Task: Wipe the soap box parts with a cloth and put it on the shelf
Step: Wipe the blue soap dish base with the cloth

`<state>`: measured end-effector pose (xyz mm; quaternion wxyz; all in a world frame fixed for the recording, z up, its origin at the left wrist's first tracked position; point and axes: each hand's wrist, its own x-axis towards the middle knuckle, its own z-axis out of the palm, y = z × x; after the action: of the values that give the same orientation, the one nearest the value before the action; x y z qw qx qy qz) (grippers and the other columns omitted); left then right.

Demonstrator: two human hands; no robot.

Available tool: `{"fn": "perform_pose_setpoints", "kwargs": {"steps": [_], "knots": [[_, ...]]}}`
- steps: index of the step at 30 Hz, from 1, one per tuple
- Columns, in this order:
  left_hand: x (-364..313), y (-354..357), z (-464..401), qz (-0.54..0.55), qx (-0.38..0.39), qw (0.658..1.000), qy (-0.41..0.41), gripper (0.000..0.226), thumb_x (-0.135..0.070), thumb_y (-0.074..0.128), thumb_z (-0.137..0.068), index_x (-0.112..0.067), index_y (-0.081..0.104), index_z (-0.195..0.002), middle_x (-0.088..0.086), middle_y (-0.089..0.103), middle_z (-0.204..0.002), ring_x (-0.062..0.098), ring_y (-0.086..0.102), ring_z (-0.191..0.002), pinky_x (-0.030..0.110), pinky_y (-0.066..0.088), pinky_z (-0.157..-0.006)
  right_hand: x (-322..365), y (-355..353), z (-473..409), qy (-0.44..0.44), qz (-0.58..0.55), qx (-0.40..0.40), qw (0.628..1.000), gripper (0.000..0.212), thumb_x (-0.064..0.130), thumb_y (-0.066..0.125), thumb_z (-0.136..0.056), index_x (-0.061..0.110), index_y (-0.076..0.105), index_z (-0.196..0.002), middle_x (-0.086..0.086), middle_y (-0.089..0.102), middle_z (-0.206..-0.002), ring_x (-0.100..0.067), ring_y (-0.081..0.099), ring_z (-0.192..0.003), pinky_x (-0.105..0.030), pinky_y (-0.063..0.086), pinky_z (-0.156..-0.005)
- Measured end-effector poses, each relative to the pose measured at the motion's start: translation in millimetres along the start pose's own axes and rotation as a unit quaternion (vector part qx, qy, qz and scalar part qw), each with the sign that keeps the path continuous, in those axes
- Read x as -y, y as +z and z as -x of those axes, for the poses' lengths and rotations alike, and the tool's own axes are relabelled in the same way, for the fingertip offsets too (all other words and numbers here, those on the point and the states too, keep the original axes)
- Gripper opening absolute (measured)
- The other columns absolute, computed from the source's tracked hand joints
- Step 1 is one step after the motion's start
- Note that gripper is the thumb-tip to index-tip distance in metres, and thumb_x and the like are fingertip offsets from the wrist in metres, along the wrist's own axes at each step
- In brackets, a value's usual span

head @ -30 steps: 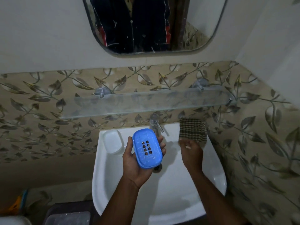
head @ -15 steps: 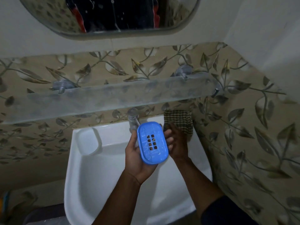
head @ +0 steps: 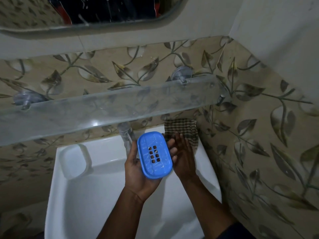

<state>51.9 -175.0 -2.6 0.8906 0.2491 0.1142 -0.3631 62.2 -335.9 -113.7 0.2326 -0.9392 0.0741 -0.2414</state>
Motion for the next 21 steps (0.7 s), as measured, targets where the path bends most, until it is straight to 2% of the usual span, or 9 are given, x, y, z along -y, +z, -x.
{"fn": "perform_pose_setpoints", "kwargs": {"steps": [2,5,8,11,15,17,19,20,21], "knots": [[0.5,-0.1,-0.4,0.007,0.0,1.0,0.003,0.078,-0.067,0.036,-0.094,-0.006,0.054,-0.141,0.025,0.056,-0.139,0.04,0.064,-0.114,0.048,0.054,-0.097,-8.1,4.1,2.0,-0.006,0.005,0.003,1.0,0.057,0.012,0.053,-0.087,0.008,0.038,-0.141,-0.014,0.056,-0.14,-0.023,0.039,-0.133,-0.03,0.02,-0.114],[-0.3,1.3,-1.2,0.006,-0.02,1.0,0.004,0.078,-0.066,0.037,-0.094,-0.006,0.053,-0.142,0.025,0.053,-0.143,0.039,0.061,-0.116,0.049,0.047,-0.103,-15.2,4.1,-0.4,0.025,-0.003,0.044,0.999,0.053,0.007,0.062,-0.086,0.007,0.053,-0.138,-0.007,0.054,-0.143,-0.025,0.05,-0.132,-0.033,0.03,-0.111],[-0.3,-0.6,-0.9,0.005,-0.027,1.0,0.007,0.077,-0.066,0.037,-0.095,-0.007,0.053,-0.142,0.025,0.051,-0.144,0.039,0.058,-0.12,0.049,0.044,-0.106,-18.2,0.8,-3.4,0.029,0.022,0.071,0.997,0.043,0.011,0.055,-0.087,0.006,0.063,-0.129,-0.008,0.061,-0.135,-0.026,0.061,-0.122,-0.033,0.036,-0.106],[-1.1,-1.4,1.8,0.011,-0.035,0.999,0.01,0.076,-0.065,0.037,-0.095,-0.007,0.054,-0.141,0.024,0.052,-0.145,0.038,0.055,-0.123,0.048,0.04,-0.11,-17.7,-2.7,-4.5,0.008,0.04,0.085,0.996,0.043,0.016,0.047,-0.089,0.006,0.065,-0.127,-0.01,0.063,-0.133,-0.026,0.062,-0.121,-0.032,0.037,-0.107],[-2.5,-2.4,7.8,0.007,-0.051,0.999,0.013,0.076,-0.064,0.038,-0.095,-0.008,0.05,-0.144,0.024,0.045,-0.15,0.039,0.051,-0.129,0.049,0.03,-0.118,-5.0,-18.7,-9.2,0.105,-0.033,0.1,0.989,0.034,0.027,0.047,-0.099,0.024,0.06,-0.131,-0.006,0.062,-0.134,-0.024,0.059,-0.123,-0.042,0.047,-0.104],[-3.8,-2.2,13.6,0.006,-0.043,0.999,0.014,0.076,-0.064,0.038,-0.095,-0.009,0.049,-0.145,0.024,0.046,-0.15,0.039,0.053,-0.129,0.048,0.032,-0.116,8.9,-28.2,-13.8,0.145,-0.049,0.06,0.986,0.03,0.02,0.052,-0.098,0.015,0.057,-0.127,-0.011,0.065,-0.127,-0.028,0.062,-0.114,-0.039,0.052,-0.094],[-6.1,-1.7,21.0,0.007,-0.034,0.999,0.016,0.076,-0.065,0.038,-0.094,-0.008,0.052,-0.143,0.023,0.047,-0.149,0.039,0.055,-0.127,0.048,0.037,-0.113,24.5,-40.4,-17.4,0.215,-0.097,-0.012,0.972,0.026,0.016,0.046,-0.099,0.003,0.057,-0.119,-0.021,0.067,-0.116,-0.036,0.065,-0.101,-0.037,0.052,-0.082],[-7.3,-1.6,25.3,0.008,-0.034,0.999,0.018,0.076,-0.065,0.039,-0.094,-0.008,0.053,-0.142,0.023,0.048,-0.149,0.039,0.056,-0.126,0.048,0.04,-0.111,34.4,-50.1,-18.0,0.263,-0.148,-0.053,0.952,0.03,0.017,0.041,-0.1,-0.001,0.058,-0.117,-0.024,0.066,-0.113,-0.039,0.066,-0.097,-0.039,0.052,-0.08],[-8.7,-1.2,29.8,0.009,-0.034,0.999,0.019,0.076,-0.065,0.039,-0.094,-0.008,0.054,-0.141,0.023,0.048,-0.148,0.038,0.057,-0.126,0.048,0.042,-0.11,37.6,-54.9,-17.3,0.325,-0.224,-0.104,0.913,0.035,0.021,0.039,-0.1,-0.001,0.058,-0.119,-0.024,0.065,-0.115,-0.04,0.065,-0.099,-0.041,0.052,-0.083]]}}
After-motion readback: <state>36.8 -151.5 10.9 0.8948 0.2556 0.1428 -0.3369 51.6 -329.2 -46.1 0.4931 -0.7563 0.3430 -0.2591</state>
